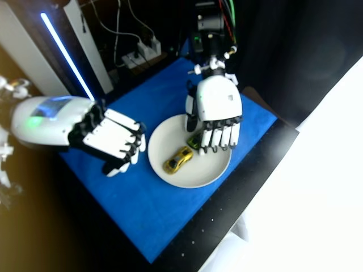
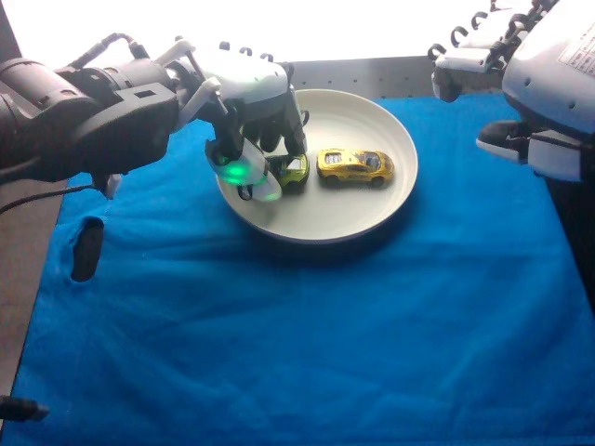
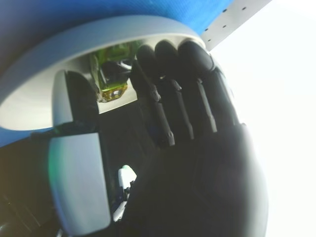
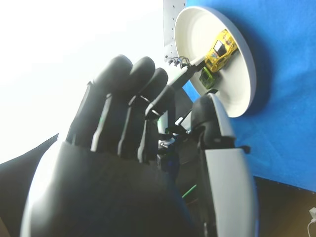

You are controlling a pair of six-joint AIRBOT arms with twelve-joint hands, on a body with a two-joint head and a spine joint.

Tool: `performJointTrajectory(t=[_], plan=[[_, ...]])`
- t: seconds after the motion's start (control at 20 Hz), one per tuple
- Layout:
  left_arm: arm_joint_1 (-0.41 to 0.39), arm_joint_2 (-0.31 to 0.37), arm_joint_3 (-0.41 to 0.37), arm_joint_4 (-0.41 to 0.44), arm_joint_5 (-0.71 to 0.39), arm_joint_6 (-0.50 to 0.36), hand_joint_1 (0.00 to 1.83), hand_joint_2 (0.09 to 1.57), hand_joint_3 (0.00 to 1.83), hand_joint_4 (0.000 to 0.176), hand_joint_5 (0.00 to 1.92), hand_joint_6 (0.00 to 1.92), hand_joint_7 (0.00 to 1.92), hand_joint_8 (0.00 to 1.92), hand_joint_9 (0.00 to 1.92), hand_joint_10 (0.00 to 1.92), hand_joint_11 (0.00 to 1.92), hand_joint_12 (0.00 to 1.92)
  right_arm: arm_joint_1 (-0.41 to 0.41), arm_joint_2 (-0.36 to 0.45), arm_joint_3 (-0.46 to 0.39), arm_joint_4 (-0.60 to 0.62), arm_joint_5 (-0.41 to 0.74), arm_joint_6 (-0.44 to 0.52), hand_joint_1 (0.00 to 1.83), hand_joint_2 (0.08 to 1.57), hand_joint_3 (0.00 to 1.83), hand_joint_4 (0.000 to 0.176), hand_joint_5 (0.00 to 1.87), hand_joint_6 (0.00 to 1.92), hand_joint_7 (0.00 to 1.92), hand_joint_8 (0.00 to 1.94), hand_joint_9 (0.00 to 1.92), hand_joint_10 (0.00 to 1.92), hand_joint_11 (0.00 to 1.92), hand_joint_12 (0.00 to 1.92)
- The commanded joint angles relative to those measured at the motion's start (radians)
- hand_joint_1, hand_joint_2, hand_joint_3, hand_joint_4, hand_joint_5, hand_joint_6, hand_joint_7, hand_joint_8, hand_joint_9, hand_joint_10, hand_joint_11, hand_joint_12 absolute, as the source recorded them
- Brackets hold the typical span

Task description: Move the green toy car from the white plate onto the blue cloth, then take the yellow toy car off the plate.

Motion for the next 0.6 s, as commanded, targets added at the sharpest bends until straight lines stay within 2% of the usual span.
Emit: performJointTrajectory(t=[0.0, 0.05, 0.1, 0.15, 0.25, 0.3, 0.35, 0.4, 0.45, 0.5, 0.55], plan=[[-0.003, 0.0, 0.004, -0.002, -0.092, 0.001, 1.14, 1.13, 0.01, 0.0, 0.91, 1.04, 0.72, 1.23, 0.74, 1.45, 0.68, 1.79, 0.015, -0.003, 0.002, 0.004, 0.121, -0.006, 1.0, 1.21, 0.0, 0.0, 0.44, 1.03, 0.59, 0.97, 0.59, 1.25, 0.44, 1.79], [-0.002, 0.0, 0.004, -0.002, -0.094, 0.001, 1.14, 1.13, 0.01, 0.0, 0.91, 1.04, 0.72, 1.23, 0.74, 1.45, 0.68, 1.79, 0.015, -0.004, 0.002, 0.004, 0.121, -0.006, 1.0, 1.21, 0.0, 0.0, 0.44, 1.03, 0.59, 0.97, 0.59, 1.25, 0.44, 1.79], [-0.001, 0.0, 0.004, -0.003, -0.094, 0.001, 1.21, 1.15, 0.0, 0.0, 0.88, 1.0, 0.89, 1.29, 0.76, 1.42, 0.63, 1.76, 0.014, -0.004, 0.002, 0.004, 0.121, -0.006, 1.03, 1.21, 0.0, 0.0, 0.42, 0.98, 0.57, 1.01, 0.55, 1.28, 0.38, 1.78], [0.0, 0.0, 0.005, -0.007, -0.095, 0.001, 1.21, 1.15, 0.0, 0.0, 0.88, 1.04, 0.91, 1.26, 0.78, 1.33, 0.57, 1.7, 0.014, -0.004, 0.001, 0.004, 0.121, -0.006, 1.03, 1.22, 0.0, 0.0, 0.4, 1.03, 0.56, 1.07, 0.56, 1.32, 0.43, 1.79], [0.003, 0.0, 0.008, -0.017, -0.098, 0.001, 1.19, 1.17, 0.0, 0.0, 0.86, 1.08, 0.86, 1.31, 0.74, 1.3, 0.52, 1.71, 0.014, -0.005, 0.001, 0.004, 0.121, -0.006, 1.04, 1.21, 0.0, 0.0, 0.4, 1.08, 0.55, 1.11, 0.54, 1.37, 0.44, 1.83], [0.003, 0.0, 0.009, -0.019, -0.099, 0.001, 1.18, 1.2, 0.0, 0.0, 0.8, 1.21, 0.85, 1.31, 0.7, 1.28, 0.48, 1.72, 0.014, -0.005, 0.001, 0.004, 0.121, -0.006, 1.05, 1.2, 0.0, 0.0, 0.4, 1.08, 0.54, 1.13, 0.54, 1.38, 0.44, 1.85], [0.004, 0.0, 0.009, -0.019, -0.1, 0.0, 1.19, 1.2, 0.0, 0.0, 0.79, 1.2, 0.87, 1.3, 0.73, 1.3, 0.58, 1.72, 0.014, -0.005, 0.001, 0.004, 0.121, -0.006, 1.05, 1.2, 0.0, 0.0, 0.41, 1.07, 0.55, 1.14, 0.54, 1.4, 0.46, 1.87], [0.004, 0.0, 0.009, -0.021, -0.102, 0.0, 1.19, 1.2, 0.0, 0.0, 0.79, 1.2, 0.87, 1.3, 0.73, 1.3, 0.58, 1.72, 0.014, -0.005, 0.001, 0.004, 0.121, -0.006, 1.05, 1.2, 0.0, 0.0, 0.41, 1.07, 0.55, 1.14, 0.54, 1.4, 0.46, 1.87], [0.004, 0.0, 0.009, -0.024, -0.105, 0.0, 1.19, 1.19, 0.0, 0.0, 0.8, 1.21, 0.88, 1.26, 0.75, 1.23, 0.48, 1.69, 0.014, -0.005, 0.0, 0.004, 0.121, -0.006, 1.05, 1.21, 0.0, 0.0, 0.39, 1.05, 0.5, 1.12, 0.49, 1.38, 0.39, 1.87], [0.004, 0.0, 0.009, -0.027, -0.108, 0.0, 1.18, 1.2, 0.0, 0.0, 0.78, 1.23, 0.86, 1.29, 0.72, 1.22, 0.41, 1.71, 0.013, -0.005, 0.0, 0.004, 0.121, -0.006, 1.04, 1.2, 0.0, 0.0, 0.42, 1.02, 0.55, 1.09, 0.55, 1.34, 0.48, 1.83], [0.004, 0.001, 0.009, -0.029, -0.111, 0.0, 1.18, 1.2, 0.0, 0.0, 0.78, 1.23, 0.86, 1.29, 0.72, 1.22, 0.41, 1.71, 0.013, -0.005, 0.0, 0.004, 0.121, -0.006, 1.04, 1.2, 0.0, 0.0, 0.42, 1.02, 0.55, 1.09, 0.55, 1.34, 0.48, 1.83]])
